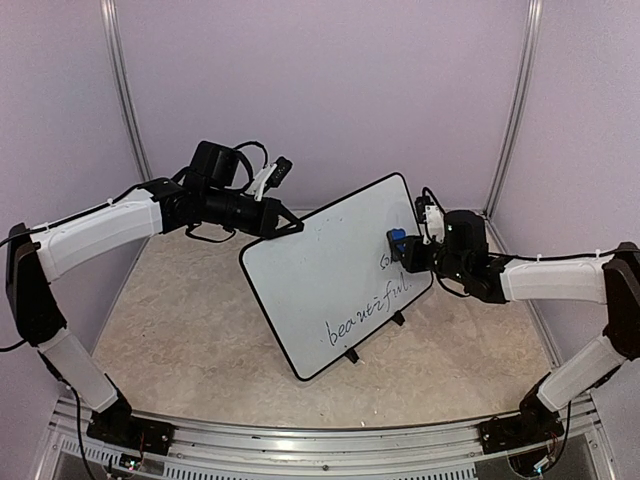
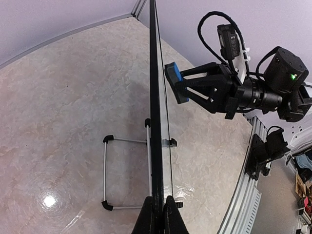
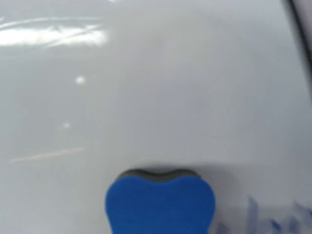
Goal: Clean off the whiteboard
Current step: Erase the whiteboard at the center of the board.
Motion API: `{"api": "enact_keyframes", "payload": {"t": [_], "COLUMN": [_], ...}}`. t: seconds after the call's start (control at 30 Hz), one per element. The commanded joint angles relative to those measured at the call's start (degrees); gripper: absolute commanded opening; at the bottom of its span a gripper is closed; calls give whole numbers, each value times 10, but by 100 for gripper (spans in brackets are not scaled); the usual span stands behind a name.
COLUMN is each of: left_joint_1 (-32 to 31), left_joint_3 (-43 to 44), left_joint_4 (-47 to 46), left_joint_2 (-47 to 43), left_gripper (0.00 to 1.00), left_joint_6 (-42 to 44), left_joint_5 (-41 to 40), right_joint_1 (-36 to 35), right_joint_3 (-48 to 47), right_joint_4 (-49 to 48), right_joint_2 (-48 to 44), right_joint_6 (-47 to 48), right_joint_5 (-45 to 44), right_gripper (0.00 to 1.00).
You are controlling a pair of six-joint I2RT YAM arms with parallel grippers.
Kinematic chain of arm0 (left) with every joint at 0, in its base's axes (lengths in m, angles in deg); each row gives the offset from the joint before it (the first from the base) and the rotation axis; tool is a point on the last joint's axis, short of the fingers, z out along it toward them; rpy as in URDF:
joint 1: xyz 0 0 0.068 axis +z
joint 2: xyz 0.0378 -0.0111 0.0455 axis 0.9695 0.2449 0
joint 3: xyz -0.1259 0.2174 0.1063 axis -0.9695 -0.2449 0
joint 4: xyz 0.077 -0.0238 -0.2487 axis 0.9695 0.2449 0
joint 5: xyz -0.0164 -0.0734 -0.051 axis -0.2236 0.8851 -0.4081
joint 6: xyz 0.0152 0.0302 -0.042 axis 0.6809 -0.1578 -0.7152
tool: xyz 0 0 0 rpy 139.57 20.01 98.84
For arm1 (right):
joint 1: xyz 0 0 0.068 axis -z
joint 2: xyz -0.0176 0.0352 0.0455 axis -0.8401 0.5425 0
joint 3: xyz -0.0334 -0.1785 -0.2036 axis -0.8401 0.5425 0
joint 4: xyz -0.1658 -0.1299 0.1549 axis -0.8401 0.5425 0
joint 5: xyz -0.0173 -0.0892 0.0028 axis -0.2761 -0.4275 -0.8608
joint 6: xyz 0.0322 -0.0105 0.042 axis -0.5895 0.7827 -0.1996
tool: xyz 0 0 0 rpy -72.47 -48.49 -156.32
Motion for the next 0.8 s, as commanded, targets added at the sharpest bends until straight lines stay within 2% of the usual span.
{"api": "enact_keyframes", "payload": {"t": [0.0,0.17,0.43,0.77], "left_joint_1": [-8,-11,-12,-12], "left_joint_3": [-14,-15,-15,-17], "left_joint_4": [-36,-38,-45,-47], "left_joint_2": [-2,0,-1,-4], "left_gripper": [0,0,0,0], "left_joint_6": [30,27,20,16], "left_joint_5": [20,19,26,20], "right_joint_1": [7,7,5,-34], "right_joint_3": [-40,-43,9,27], "right_joint_4": [-47,-28,-12,23], "right_joint_2": [50,79,61,59], "right_joint_6": [45,29,4,-3], "right_joint_5": [99,109,122,94], "right_gripper": [31,30,29,29]}}
